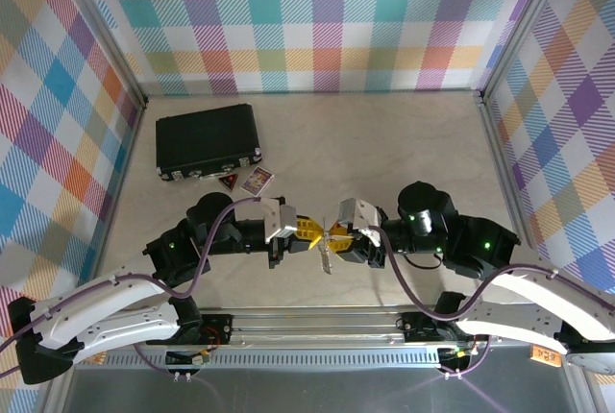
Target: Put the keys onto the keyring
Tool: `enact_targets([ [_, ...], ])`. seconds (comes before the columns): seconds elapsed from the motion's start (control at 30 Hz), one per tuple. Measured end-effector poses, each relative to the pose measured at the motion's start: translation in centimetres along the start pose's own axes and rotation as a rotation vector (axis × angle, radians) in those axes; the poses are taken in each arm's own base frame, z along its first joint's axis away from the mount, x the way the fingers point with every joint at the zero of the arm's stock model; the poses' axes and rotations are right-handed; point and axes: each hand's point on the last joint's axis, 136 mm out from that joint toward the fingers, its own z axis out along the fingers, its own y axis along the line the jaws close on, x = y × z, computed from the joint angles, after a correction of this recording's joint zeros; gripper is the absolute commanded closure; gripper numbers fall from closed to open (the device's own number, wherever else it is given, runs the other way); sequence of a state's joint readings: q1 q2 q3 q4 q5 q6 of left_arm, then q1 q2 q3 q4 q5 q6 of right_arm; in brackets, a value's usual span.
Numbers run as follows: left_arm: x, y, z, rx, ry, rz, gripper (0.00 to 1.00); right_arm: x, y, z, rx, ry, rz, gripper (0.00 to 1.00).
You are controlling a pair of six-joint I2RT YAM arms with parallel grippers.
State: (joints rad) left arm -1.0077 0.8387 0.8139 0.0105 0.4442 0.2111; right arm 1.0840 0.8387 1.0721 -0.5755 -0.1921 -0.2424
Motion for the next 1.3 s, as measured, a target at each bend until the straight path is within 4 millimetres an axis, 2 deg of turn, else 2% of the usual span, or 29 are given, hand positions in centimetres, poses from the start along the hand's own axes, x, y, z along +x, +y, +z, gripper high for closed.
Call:
enact_targets([
  [0.17, -0.1, -0.3, 0.0, 0.017, -0.021, -0.015, 1.00, 0.1, 0.1, -0.1, 0.000, -0.007, 0.008, 0.85],
  [0.33, -1.0, -0.7, -0.1, 0.038, -0.060, -0.023, 1.00, 0.2, 0.1, 0.0, -0.001, -0.009, 0.013, 0.87],
  [0.4, -1.3, -0.7, -0.1, 0.041, -0.074, -0.027, 1.00, 0.1, 0.1, 0.0, -0.001, -0.010, 0.013, 0.85],
  [0.53, -1.4, -0.7, -0.1, 0.040, -0.084, -0.028, 1.00, 0.1, 0.1, 0.0, -0.001, -0.011, 0.013, 0.73],
  [0.83, -1.1, -0.7, -0.1, 0.039, -0.081, -0.029, 1.00, -0.9, 0.3, -1.4, 0.010, -0.065, 0.004, 0.69],
  [1.0, -0.8, -0.7, 0.0, 0.040, -0.075, -0.032, 1.00, -1.6, 0.2, -1.5, 0.016, -0.101, -0.003, 0.71],
  [1.13, -0.6, -0.7, 0.0, 0.041, -0.070, -0.034, 1.00, -1.3, 0.1, -0.8, 0.012, -0.093, 0.011, 0.76],
  [1.3, -0.5, -0.7, -0.1, 0.041, -0.071, -0.034, 1.00, -1.0, 0.0, 0.0, 0.007, -0.081, 0.023, 0.85],
])
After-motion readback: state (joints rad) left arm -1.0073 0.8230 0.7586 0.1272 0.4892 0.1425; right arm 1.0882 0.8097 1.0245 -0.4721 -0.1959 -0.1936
